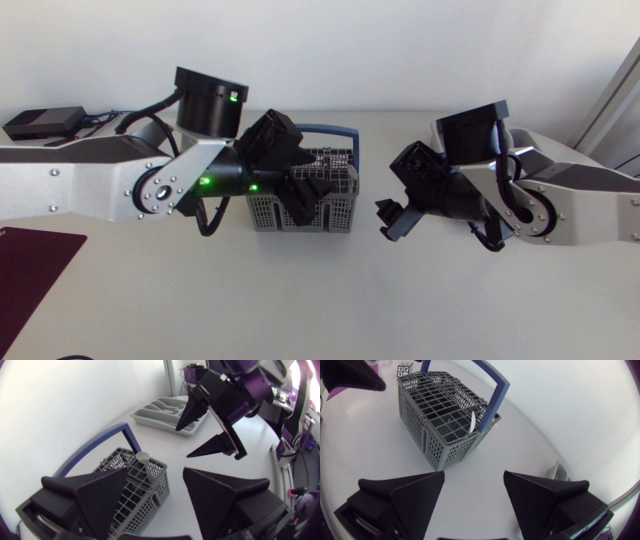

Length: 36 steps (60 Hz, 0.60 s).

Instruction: Transfer all utensils from the basket to the drawer tray.

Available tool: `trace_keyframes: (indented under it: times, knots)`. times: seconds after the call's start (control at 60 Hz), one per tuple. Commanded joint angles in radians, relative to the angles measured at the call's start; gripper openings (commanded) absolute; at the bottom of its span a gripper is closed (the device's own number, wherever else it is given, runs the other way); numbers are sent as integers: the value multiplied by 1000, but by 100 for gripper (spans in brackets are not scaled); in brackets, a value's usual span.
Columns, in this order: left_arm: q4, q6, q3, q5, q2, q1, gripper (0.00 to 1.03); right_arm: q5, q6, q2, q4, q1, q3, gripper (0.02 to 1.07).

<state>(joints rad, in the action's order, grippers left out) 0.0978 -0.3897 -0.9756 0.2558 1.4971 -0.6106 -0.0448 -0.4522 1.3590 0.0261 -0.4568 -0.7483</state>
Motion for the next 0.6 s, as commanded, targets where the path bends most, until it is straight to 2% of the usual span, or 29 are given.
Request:
trace_keyframes:
  times: [0.0, 0.017, 0.05, 0.133, 0.283, 0.583]
  knots:
    - [17, -147, 25, -61, 43, -41, 78, -6, 26, 2, -9, 1, -2, 87]
    - [17, -147, 25, -61, 43, -41, 78, -6, 26, 2, -9, 1, -2, 87]
    - [25, -248, 20, -110, 60, -67, 78, -4, 26, -6, -15, 3, 13, 87]
    - [31, -316, -8, -168, 88, -84, 78, -4, 21, -15, -23, 3, 38, 87]
    - [-7, -477, -97, -216, 152, -95, 78, -1, 12, -34, -31, 4, 61, 87]
    - [-113, -724, -284, -273, 270, -95, 77, 11, -9, -18, -57, 4, 75, 87]
